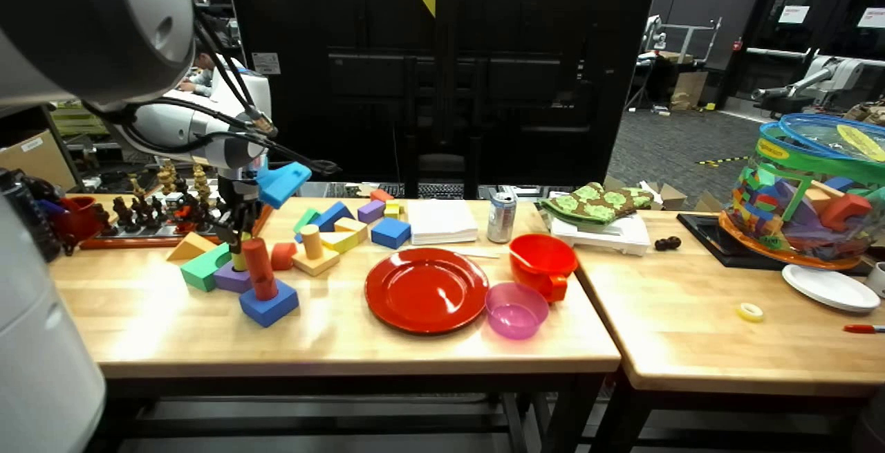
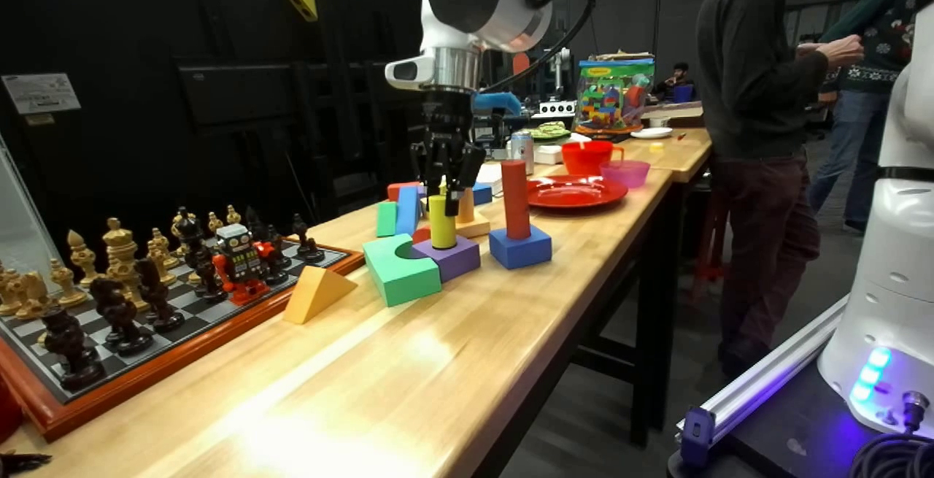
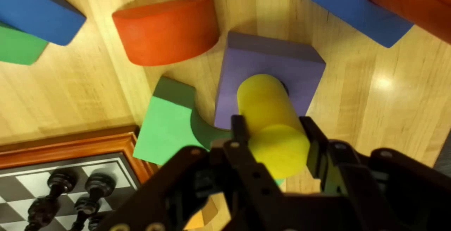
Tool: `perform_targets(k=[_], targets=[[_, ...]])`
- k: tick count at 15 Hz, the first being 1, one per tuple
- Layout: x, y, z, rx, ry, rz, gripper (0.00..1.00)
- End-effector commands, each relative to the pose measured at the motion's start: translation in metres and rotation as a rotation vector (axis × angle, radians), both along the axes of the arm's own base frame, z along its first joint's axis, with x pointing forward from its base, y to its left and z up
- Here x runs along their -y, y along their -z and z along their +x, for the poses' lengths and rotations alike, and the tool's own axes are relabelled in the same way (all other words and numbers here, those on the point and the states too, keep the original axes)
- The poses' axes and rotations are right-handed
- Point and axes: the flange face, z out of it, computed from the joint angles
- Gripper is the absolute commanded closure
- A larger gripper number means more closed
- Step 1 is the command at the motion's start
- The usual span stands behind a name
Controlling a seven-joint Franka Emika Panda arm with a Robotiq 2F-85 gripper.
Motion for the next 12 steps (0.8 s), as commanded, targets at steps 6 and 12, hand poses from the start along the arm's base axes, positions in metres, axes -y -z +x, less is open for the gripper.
perform_targets(k=[6, 12], targets=[[0.005, 0.018, 0.006, -0.069, 0.067, -0.006, 0.84], [0.002, 0.02, -0.003, -0.012, 0.094, -0.053, 0.84]])
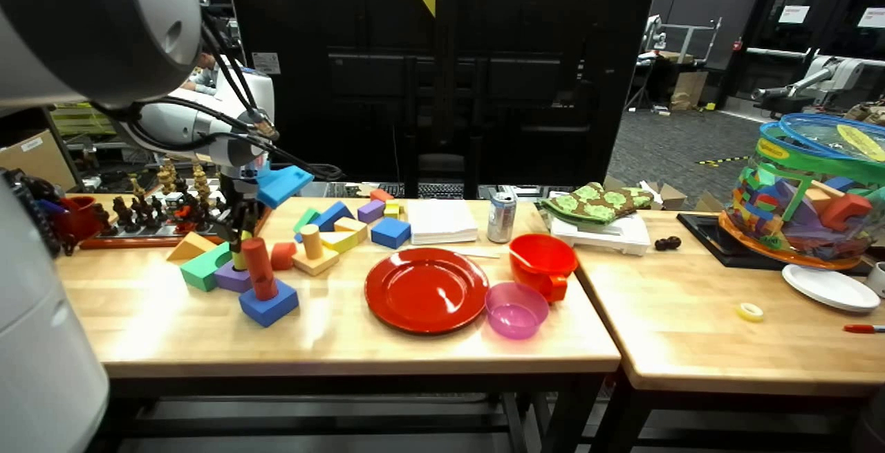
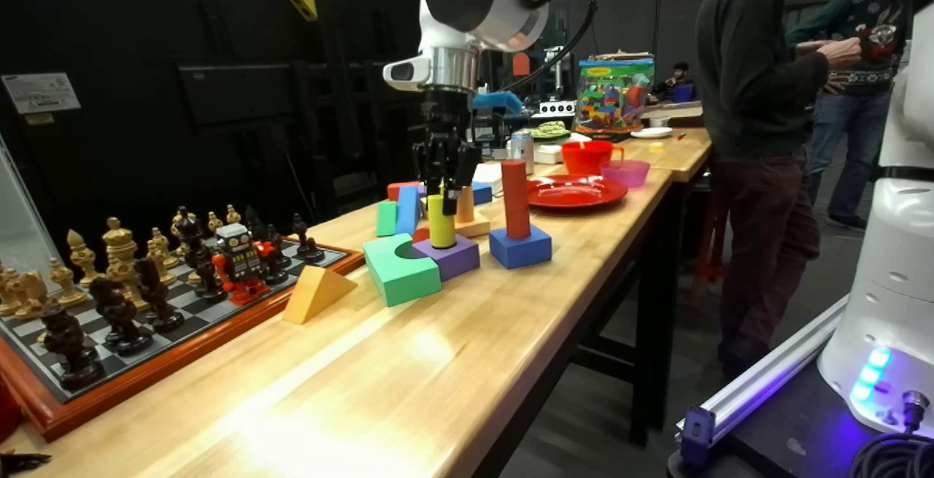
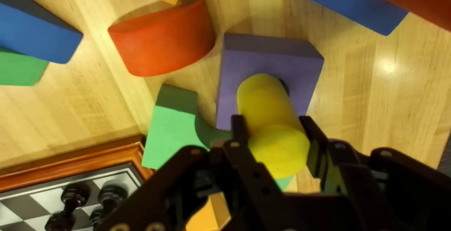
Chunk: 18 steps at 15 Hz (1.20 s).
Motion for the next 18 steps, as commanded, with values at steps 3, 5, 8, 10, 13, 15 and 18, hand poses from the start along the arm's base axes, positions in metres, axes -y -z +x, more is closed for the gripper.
perform_targets(k=[3, 5, 8, 10, 13, 15, 18], targets=[[-0.001, 0.021, -0.017, 0.056, 0.011, -0.069, 0.84], [-0.004, 0.022, -0.024, 0.078, 0.012, -0.082, 0.84], [-0.006, 0.022, -0.033, 0.108, 0.02, -0.095, 0.84], [-0.005, 0.023, -0.037, 0.116, 0.033, -0.096, 0.84], [-0.005, 0.025, -0.042, 0.122, 0.064, -0.096, 0.84], [-0.005, 0.027, -0.046, 0.131, 0.067, -0.105, 0.84], [-0.007, 0.032, -0.057, 0.137, 0.06, -0.148, 0.84]])
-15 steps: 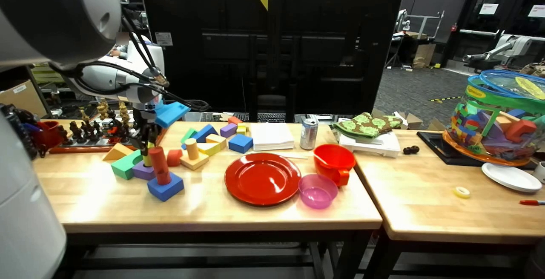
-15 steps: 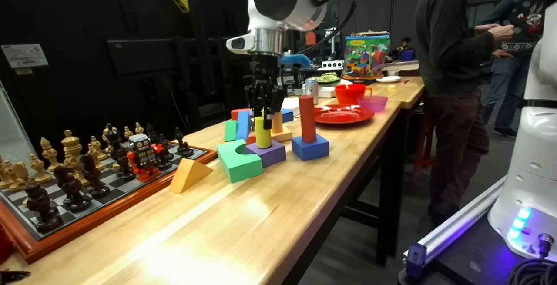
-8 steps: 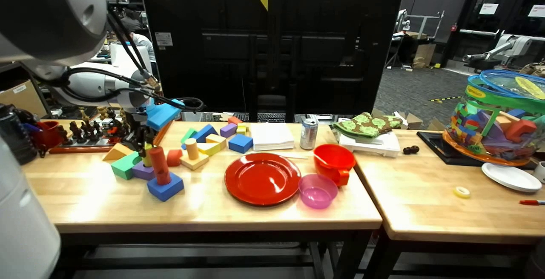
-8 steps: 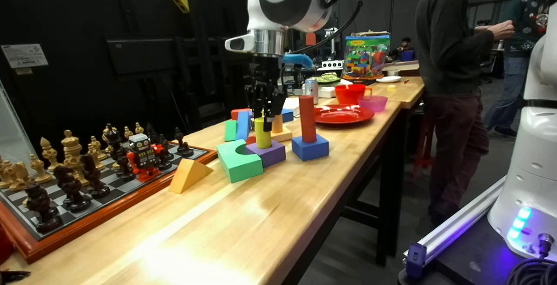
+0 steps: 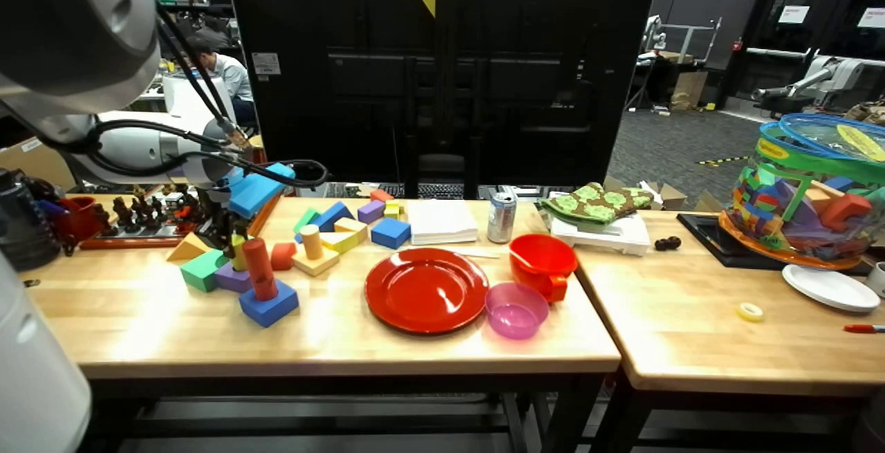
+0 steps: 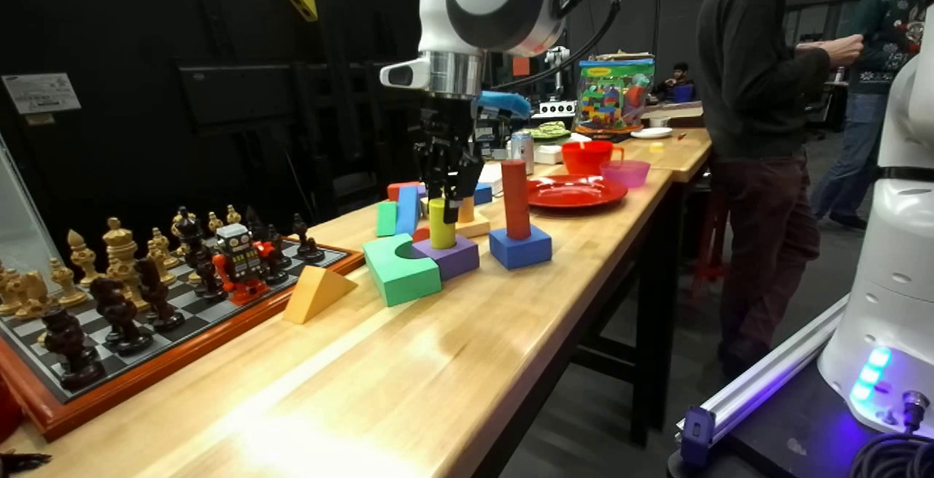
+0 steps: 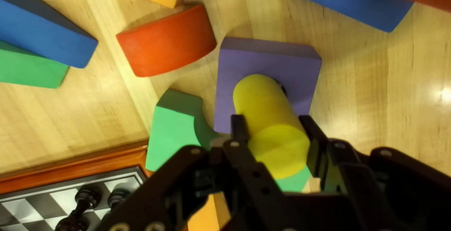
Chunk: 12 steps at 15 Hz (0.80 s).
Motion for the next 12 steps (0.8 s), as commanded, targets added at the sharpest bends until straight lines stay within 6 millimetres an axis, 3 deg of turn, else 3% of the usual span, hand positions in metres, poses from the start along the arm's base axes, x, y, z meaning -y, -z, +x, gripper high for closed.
perform_targets(k=[1, 12], targets=[[0.008, 0.03, -0.022, -0.025, 0.004, -0.085, 0.84], [0.007, 0.04, -0.033, -0.073, 0.004, -0.168, 0.84]])
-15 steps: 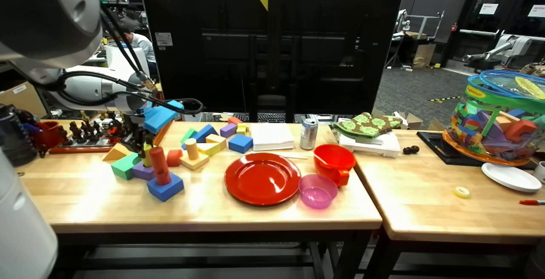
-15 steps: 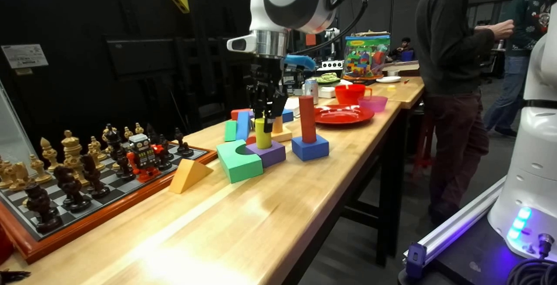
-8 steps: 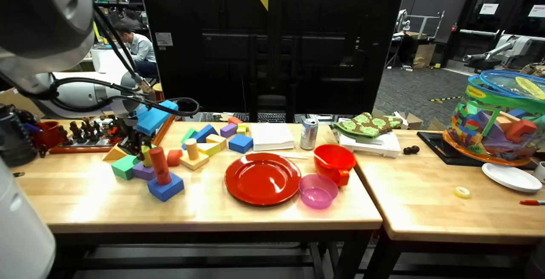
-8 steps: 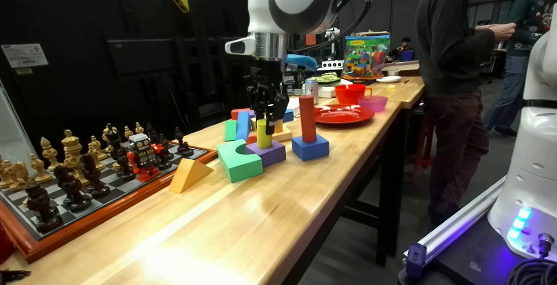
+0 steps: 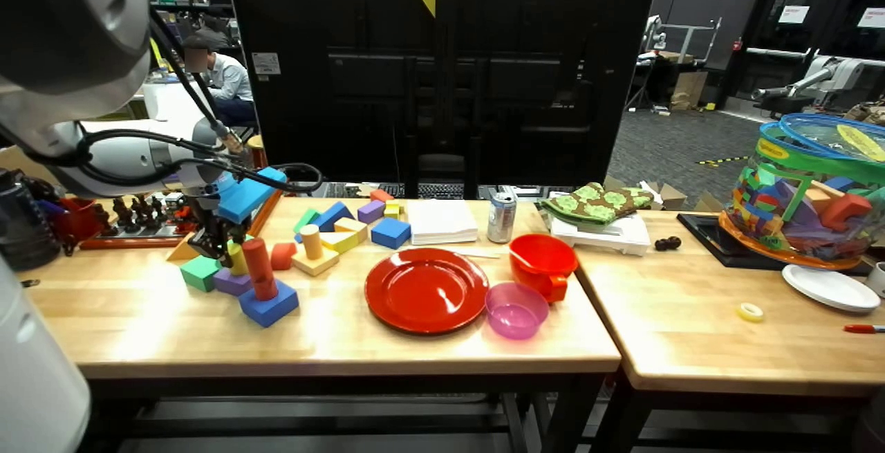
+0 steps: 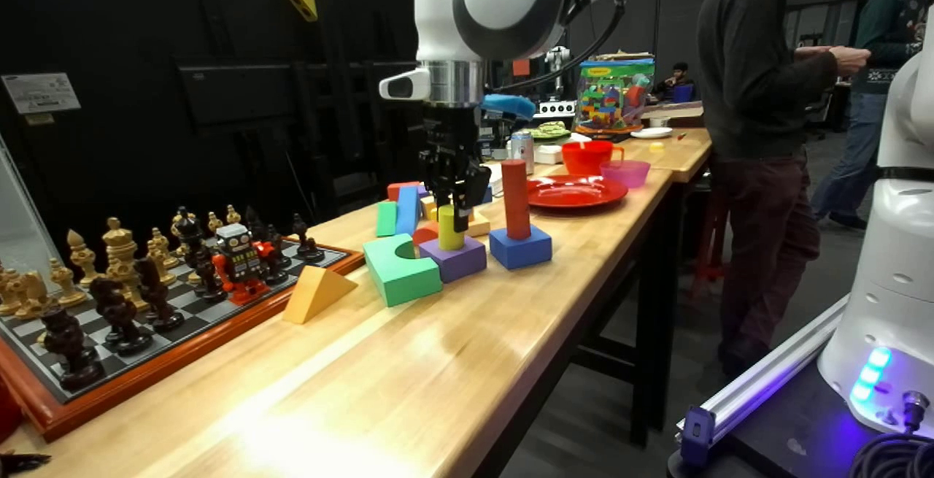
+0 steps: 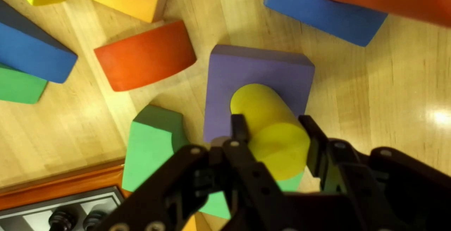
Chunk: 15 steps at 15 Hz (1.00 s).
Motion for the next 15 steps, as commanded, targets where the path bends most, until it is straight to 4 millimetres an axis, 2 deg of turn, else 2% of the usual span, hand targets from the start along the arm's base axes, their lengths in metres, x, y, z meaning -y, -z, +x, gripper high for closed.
perform_targets(k=[1, 7, 15], targets=[[0.015, 0.031, -0.014, -0.078, 0.014, -0.091, 0.84], [0.022, 0.031, 0.002, -0.076, 0.027, -0.096, 0.84], [0.015, 0.038, 0.007, -0.095, 0.012, -0.082, 0.84]])
